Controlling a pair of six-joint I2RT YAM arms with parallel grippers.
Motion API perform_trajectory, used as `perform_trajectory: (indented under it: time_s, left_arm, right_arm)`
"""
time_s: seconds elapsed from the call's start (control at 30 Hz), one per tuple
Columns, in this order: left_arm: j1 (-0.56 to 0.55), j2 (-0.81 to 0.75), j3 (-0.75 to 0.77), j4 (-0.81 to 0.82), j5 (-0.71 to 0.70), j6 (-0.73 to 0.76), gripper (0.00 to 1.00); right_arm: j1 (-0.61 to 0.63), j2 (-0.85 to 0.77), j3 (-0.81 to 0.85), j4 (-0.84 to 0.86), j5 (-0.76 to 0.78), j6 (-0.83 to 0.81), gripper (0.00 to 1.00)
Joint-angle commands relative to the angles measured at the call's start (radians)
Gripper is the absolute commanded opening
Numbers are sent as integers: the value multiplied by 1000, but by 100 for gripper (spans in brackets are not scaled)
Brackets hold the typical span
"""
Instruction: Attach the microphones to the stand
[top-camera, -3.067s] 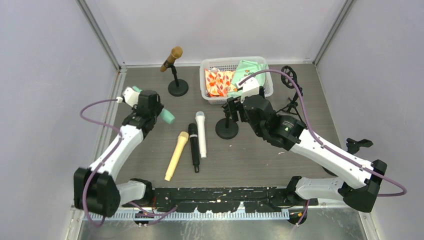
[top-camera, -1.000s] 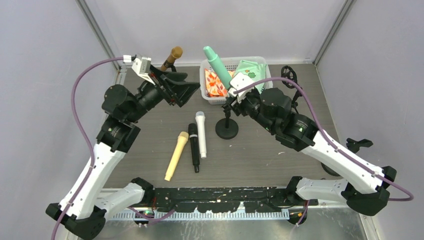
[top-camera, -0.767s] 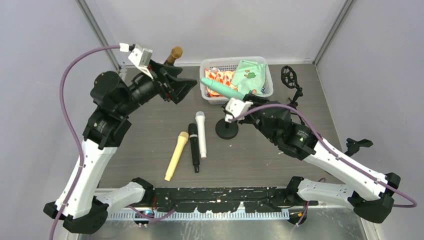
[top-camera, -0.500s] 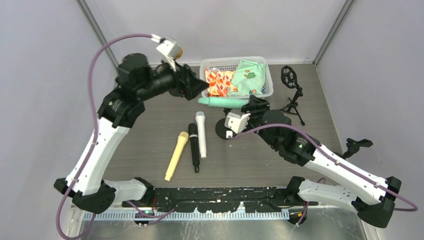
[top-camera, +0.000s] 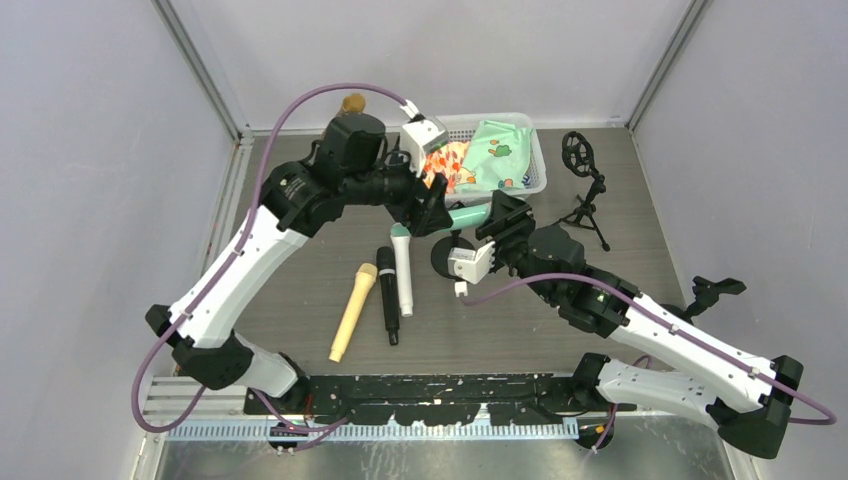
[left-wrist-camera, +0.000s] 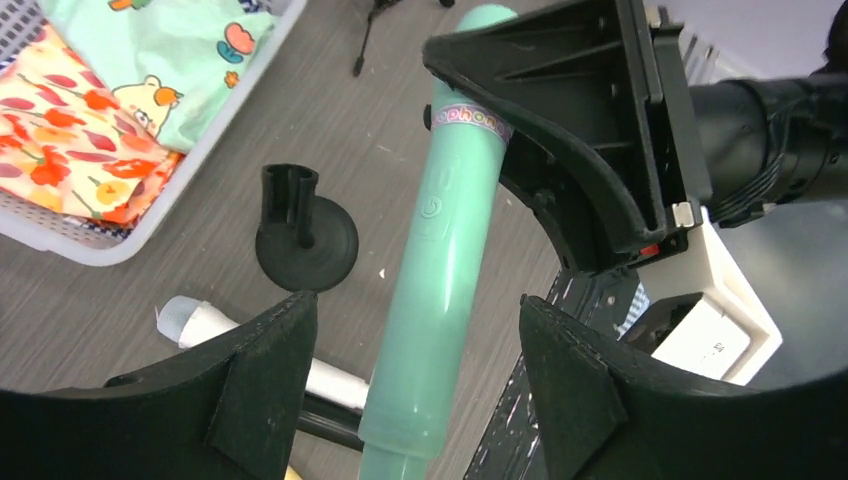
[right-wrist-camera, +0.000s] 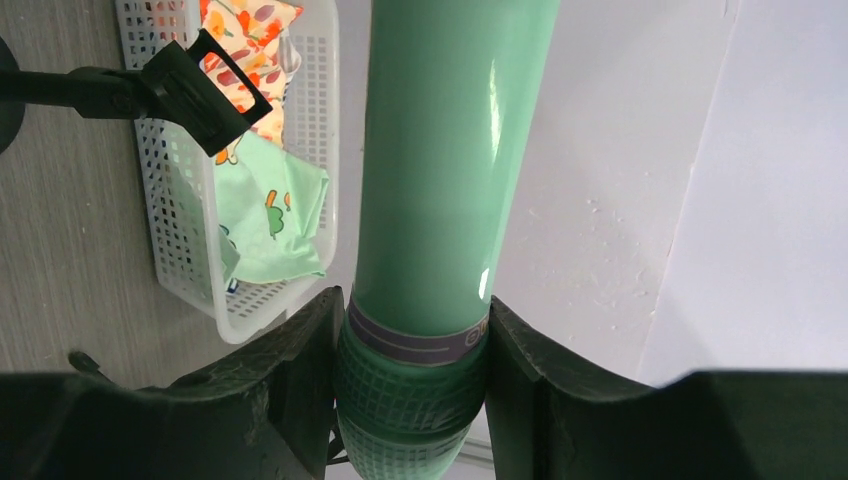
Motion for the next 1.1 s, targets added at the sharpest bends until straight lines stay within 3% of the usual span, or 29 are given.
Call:
perform_trajectory:
  time_s: [0.0, 0.17, 0.33, 0.5, 0.6, 0.63, 0.67, 0.8, 0.9, 1.07]
  left_arm:
    - [-24, 50, 52, -120, -24, 93, 75]
    - [-51, 85, 28, -131, -14, 122, 75]
    - [-52, 114, 18, -137, -13, 137, 63]
    - [-54, 129, 16, -142, 59, 144, 39]
    - [-58, 129, 10, -139, 60, 148, 11]
    - [-58, 127, 7, -134, 47, 147, 3]
    - [-58, 123, 1, -125, 28, 147, 1]
    - [-58, 76, -50, -33, -60, 145, 0]
    - [-57, 13, -119, 97, -187, 132, 0]
    - [-28, -86, -247, 314, -287, 78, 0]
  right_arm:
    - [5, -25, 35, 37, -14, -64, 1]
    - [5, -10, 47, 45, -17, -72, 2]
    - [5, -9, 48, 48, -17, -72, 4]
    - [5, -3, 59, 75, -9, -65, 9]
    - [5, -1, 67, 94, -13, -43, 16]
    - [5, -3, 67, 112, -13, -24, 21]
    - [5, -7, 66, 134, -15, 7, 34]
    - [4, -26, 66, 236, -11, 164, 67]
    - [3, -43, 74, 289, 28, 280, 75]
    - [3, -117, 53, 341, 3, 510, 78]
